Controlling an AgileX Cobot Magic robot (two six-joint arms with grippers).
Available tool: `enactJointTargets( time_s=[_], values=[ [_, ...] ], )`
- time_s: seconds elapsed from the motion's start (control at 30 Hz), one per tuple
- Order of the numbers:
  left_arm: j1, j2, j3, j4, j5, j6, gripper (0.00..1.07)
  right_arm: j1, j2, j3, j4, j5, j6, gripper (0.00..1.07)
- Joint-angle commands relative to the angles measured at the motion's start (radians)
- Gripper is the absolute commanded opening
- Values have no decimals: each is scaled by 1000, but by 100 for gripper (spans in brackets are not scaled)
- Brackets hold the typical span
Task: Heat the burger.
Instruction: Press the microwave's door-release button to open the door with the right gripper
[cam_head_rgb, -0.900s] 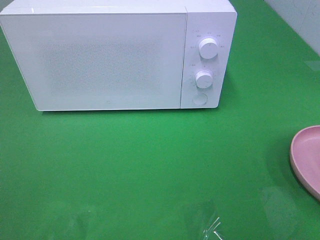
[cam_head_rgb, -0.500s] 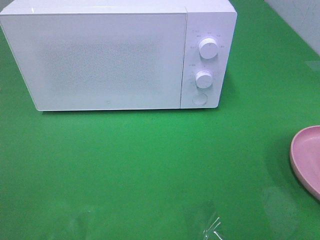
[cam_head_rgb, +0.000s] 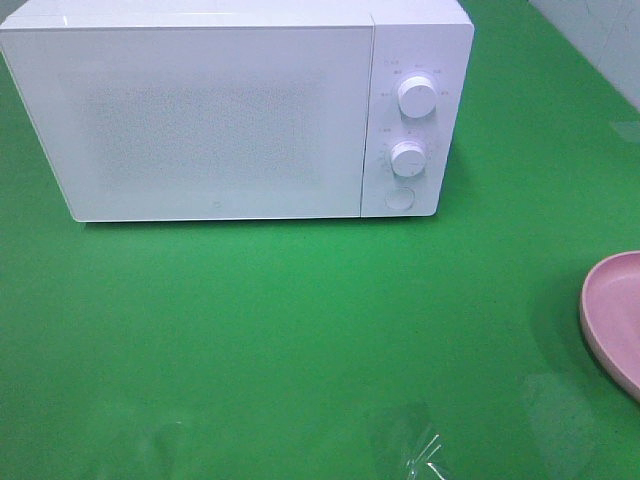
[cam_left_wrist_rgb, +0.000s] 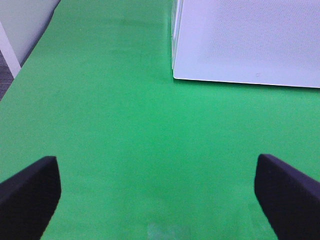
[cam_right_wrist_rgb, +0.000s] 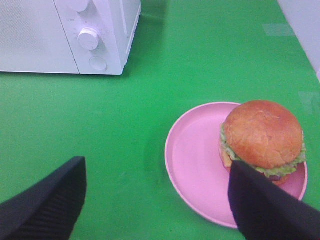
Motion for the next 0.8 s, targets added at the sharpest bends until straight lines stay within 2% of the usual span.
enactJointTargets(
  time_s=[0.03,0.3,0.37,0.8],
  values=[
    [0,-20,3,0,-15,2,98,5,26,-11,-3,-49,6,75],
    [0,-20,3,0,-15,2,98,5,138,3,-4,-193,6,75],
    [0,-20,3,0,-15,2,98,5,195,28,-4,-288,6,75],
    [0,-20,3,0,-15,2,98,5,362,91,-4,-582,6,75]
  ],
)
